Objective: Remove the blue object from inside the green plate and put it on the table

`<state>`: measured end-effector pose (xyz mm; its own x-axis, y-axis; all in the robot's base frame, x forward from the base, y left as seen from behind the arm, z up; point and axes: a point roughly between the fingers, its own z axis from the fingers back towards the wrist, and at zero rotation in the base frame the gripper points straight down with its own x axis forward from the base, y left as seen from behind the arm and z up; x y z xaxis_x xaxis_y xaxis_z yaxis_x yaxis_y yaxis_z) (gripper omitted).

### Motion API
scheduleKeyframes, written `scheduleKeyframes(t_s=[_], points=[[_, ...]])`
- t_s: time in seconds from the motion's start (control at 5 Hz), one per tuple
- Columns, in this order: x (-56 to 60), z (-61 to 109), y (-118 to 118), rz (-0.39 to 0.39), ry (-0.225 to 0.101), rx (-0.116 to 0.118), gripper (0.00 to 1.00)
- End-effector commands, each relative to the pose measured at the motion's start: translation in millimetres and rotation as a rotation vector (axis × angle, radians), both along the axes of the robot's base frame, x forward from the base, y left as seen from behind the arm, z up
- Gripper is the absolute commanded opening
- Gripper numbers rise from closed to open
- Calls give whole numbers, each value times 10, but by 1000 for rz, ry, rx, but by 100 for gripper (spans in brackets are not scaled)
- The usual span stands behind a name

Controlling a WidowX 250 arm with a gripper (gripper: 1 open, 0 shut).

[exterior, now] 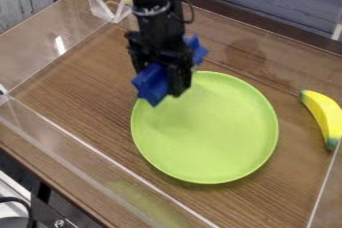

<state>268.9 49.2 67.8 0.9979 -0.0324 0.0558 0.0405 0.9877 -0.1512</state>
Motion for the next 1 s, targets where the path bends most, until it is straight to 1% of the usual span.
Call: scheduleKeyframes(t_s=[0.0,0.2,0.4,0.6,0.8], points=[[143,246,290,49,-92,34,0],[259,239,718,102,-104,53,0],[215,146,1056,149,-97,66,0],[245,25,1193,160,-87,68,0],[303,-101,1297,169,-76,72,0]])
